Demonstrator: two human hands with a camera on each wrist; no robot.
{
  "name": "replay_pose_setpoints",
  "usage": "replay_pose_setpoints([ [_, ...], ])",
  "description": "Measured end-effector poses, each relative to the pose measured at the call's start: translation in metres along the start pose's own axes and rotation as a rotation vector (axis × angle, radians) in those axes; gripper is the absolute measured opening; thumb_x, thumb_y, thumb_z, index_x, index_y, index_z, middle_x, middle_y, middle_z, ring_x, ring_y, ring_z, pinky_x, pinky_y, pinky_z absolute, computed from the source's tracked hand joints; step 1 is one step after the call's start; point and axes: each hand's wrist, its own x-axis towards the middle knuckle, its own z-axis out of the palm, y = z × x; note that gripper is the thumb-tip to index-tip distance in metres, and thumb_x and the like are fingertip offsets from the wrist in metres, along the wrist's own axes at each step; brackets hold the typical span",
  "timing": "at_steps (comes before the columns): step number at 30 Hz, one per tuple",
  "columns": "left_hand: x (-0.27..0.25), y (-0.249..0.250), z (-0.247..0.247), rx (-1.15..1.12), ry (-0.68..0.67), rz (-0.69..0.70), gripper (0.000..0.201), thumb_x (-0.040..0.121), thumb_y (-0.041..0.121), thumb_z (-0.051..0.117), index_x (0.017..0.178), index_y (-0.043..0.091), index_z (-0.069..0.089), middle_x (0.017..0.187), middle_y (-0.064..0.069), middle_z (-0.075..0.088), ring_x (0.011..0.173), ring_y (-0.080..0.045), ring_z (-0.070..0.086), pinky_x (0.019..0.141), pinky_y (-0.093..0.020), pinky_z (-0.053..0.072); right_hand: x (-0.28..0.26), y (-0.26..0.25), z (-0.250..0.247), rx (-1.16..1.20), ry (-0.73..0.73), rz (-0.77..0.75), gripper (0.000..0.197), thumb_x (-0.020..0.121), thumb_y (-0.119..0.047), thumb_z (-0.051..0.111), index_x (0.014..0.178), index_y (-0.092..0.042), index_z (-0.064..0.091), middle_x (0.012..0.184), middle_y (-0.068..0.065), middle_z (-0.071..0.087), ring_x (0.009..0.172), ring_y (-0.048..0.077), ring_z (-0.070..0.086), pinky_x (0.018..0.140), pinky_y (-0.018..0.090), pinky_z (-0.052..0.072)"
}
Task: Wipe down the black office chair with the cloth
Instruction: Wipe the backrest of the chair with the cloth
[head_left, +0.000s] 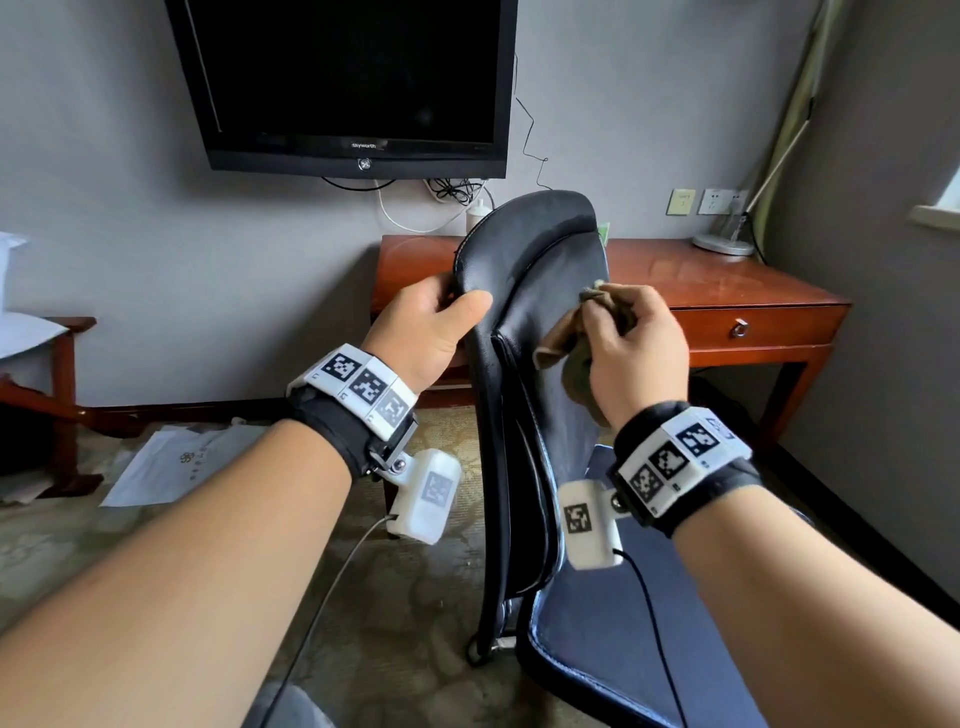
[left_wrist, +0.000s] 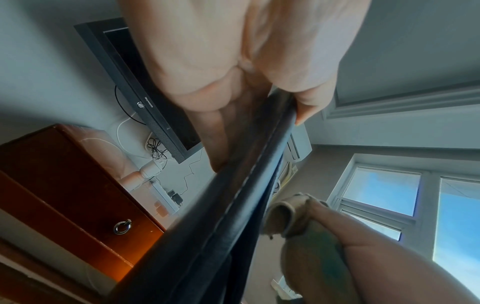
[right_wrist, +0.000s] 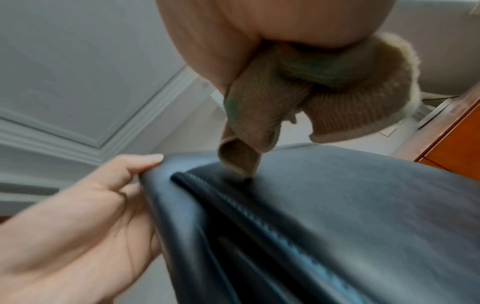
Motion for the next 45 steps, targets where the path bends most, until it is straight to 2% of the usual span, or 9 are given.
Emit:
replay_pose_setpoints([
  [4,-0.002,0.001,-0.001,-0.027,0.004,-0.017,0.033,0.073,0.059,0.070,0.095,0.035,0.077,0.108,-0.003,0.080,0.107,-0.029,0.075,0.099,-0.056,0.058,-0.015,0.011,0.031,-0.139,-0.239,-0.042,0.029,0.097,-0.035,0.065,0.124,-0.025,0.067,0.116,0.002,0.071,0.111,0.021,0.065,0.098,0.031,0.048],
  [11,0.000,-0.002,0.001,-0.023,0.013,-0.002,0.025,0.078,0.058,0.070,0.097,0.044,0.077,0.111,-0.004,0.079,0.110,-0.030,0.074,0.101,-0.058,0.056,-0.029,0.029,0.025,-0.140,-0.415,-0.135,0.071,0.091,-0.045,0.073,0.152,-0.024,0.044,0.135,0.001,0.055,0.127,0.011,0.049,0.110,0.027,0.037],
  [19,0.003,-0.004,0.000,0.004,0.000,0.009,0.024,0.079,0.060,0.069,0.097,0.046,0.077,0.111,-0.006,0.079,0.110,-0.031,0.074,0.101,-0.059,0.056,-0.023,0.013,0.013,0.081,-0.161,0.093,0.029,0.086,-0.031,0.081,0.102,-0.020,0.060,0.090,-0.013,0.069,0.080,-0.009,0.063,0.080,0.020,0.048],
  [23,0.003,-0.004,0.001,0.013,0.000,0.008,0.022,0.079,0.060,0.069,0.096,0.048,0.076,0.112,-0.006,0.079,0.111,-0.032,0.074,0.101,-0.059,0.056,-0.010,0.004,0.013,0.066,-0.053,0.138,0.035,0.088,-0.047,0.075,0.084,-0.022,0.051,0.077,-0.009,0.062,0.070,0.006,0.059,0.070,0.029,0.046],
  [26,0.002,-0.004,0.001,0.010,-0.002,0.005,0.022,0.079,0.060,0.068,0.096,0.048,0.076,0.113,-0.007,0.078,0.111,-0.032,0.073,0.101,-0.059,0.056,-0.001,0.002,0.019,-0.074,-0.092,0.140,0.040,0.092,-0.052,0.068,0.090,-0.015,0.051,0.075,-0.006,0.059,0.081,0.027,0.062,0.071,0.033,0.043],
  [31,0.000,-0.004,0.001,-0.008,0.002,-0.012,0.027,0.079,0.059,0.069,0.100,0.044,0.076,0.112,-0.008,0.078,0.109,-0.033,0.074,0.099,-0.060,0.057,-0.007,-0.003,0.028,-0.210,-0.197,0.081,0.026,0.096,-0.037,0.066,0.105,-0.026,0.044,0.094,-0.003,0.061,0.094,0.033,0.064,0.073,0.034,0.041],
  [37,-0.004,0.000,0.002,-0.026,0.005,-0.004,0.027,0.076,0.057,0.069,0.093,0.038,0.077,0.110,-0.005,0.079,0.110,-0.032,0.074,0.100,-0.058,0.057,-0.017,0.004,0.028,-0.118,-0.177,-0.040,0.020,0.095,-0.037,0.068,0.089,-0.027,0.053,0.091,-0.009,0.066,0.093,0.023,0.066,0.074,0.028,0.044],
  [42,-0.005,0.002,0.003,-0.029,0.008,-0.016,0.030,0.074,0.059,0.068,0.093,0.037,0.076,0.104,0.000,0.079,0.109,-0.032,0.074,0.099,-0.058,0.057,-0.028,0.010,0.026,-0.098,-0.231,-0.176,0.027,0.096,-0.042,0.068,0.113,-0.022,0.064,0.133,-0.001,0.060,0.122,0.011,0.054,0.096,0.023,0.040],
  [45,-0.005,0.001,0.003,-0.024,0.009,-0.013,0.024,0.075,0.058,0.069,0.091,0.043,0.077,0.105,0.000,0.079,0.109,-0.032,0.074,0.100,-0.058,0.057,-0.031,0.013,0.025,-0.128,-0.221,-0.267,0.027,0.095,-0.032,0.069,0.122,-0.029,0.064,0.134,-0.006,0.054,0.116,0.006,0.052,0.098,0.029,0.045],
])
